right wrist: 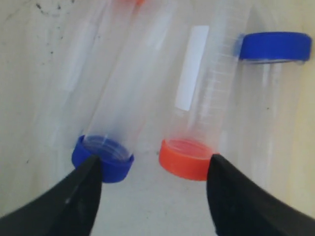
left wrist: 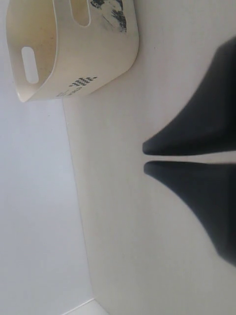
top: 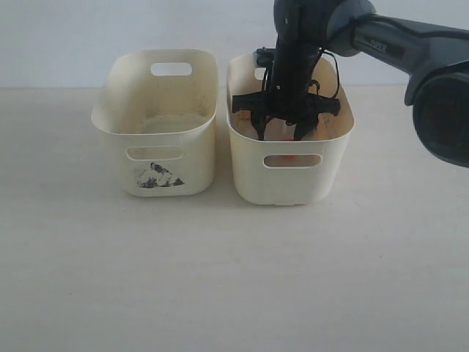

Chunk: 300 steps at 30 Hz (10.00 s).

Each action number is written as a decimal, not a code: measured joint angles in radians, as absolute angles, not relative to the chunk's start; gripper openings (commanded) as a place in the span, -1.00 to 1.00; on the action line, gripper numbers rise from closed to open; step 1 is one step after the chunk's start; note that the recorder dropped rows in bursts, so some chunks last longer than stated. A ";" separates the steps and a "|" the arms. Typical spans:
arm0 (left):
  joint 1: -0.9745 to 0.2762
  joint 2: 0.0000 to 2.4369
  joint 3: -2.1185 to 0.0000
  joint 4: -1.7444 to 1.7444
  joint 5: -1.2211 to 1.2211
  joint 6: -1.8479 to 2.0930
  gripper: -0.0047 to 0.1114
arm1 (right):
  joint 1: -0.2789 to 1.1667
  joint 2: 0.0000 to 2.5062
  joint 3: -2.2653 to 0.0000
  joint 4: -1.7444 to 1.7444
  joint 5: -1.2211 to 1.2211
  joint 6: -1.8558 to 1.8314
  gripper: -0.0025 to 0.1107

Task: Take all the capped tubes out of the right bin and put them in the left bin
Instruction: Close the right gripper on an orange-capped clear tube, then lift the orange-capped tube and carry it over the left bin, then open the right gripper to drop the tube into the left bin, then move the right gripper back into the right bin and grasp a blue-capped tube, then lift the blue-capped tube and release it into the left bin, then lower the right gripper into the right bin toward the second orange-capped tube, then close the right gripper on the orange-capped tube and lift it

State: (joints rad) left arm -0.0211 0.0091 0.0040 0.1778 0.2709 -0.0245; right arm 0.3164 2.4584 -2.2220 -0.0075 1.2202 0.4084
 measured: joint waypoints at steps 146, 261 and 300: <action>-0.021 0.009 0.004 0.178 0.271 -0.024 -0.84 | 0.257 2.475 -2.220 0.153 1.223 0.281 -0.31; -0.021 0.009 0.004 0.178 0.271 -0.024 -0.84 | 0.262 2.452 -2.222 0.219 1.076 0.498 -0.93; -0.021 0.009 0.004 0.178 0.271 -0.024 -0.84 | 0.262 2.486 -2.220 0.246 1.132 0.425 -0.94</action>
State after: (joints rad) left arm -0.0211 0.0091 0.0040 0.1778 0.2709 -0.0245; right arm 0.2616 2.4856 -2.2202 0.2460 1.1324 0.4252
